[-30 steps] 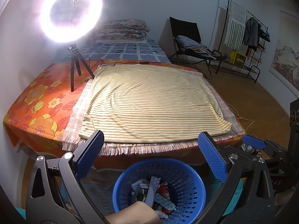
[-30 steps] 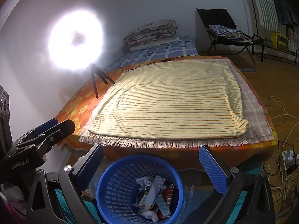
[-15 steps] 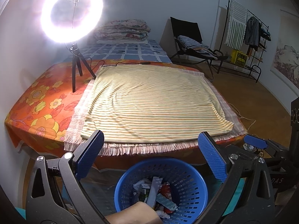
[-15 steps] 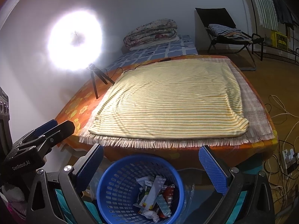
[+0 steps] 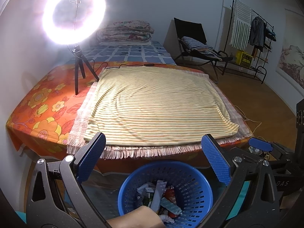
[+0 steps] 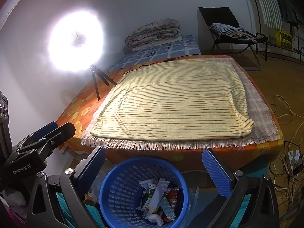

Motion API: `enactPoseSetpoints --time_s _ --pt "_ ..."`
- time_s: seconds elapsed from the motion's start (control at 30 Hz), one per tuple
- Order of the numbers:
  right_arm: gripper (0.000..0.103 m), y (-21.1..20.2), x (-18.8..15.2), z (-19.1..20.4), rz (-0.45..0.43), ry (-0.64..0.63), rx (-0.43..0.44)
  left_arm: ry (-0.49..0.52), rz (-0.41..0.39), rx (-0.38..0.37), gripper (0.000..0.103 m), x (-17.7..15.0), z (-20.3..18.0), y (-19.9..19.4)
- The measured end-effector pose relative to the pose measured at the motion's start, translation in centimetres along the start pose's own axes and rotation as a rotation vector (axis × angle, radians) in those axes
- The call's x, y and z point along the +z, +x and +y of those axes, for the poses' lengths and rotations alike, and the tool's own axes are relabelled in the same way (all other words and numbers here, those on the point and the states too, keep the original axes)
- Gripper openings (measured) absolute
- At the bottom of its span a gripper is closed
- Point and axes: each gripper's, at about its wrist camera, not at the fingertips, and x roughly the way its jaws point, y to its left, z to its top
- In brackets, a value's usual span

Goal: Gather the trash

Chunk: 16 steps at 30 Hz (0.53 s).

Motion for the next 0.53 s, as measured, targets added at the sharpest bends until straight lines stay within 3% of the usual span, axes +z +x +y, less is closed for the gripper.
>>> enactPoseSetpoints --time_s 0.53 --pt "0.103 0.41 -0.17 0.20 0.006 0.010 0.000 -0.004 0.006 0.018 0.102 0.18 0.38 0.24"
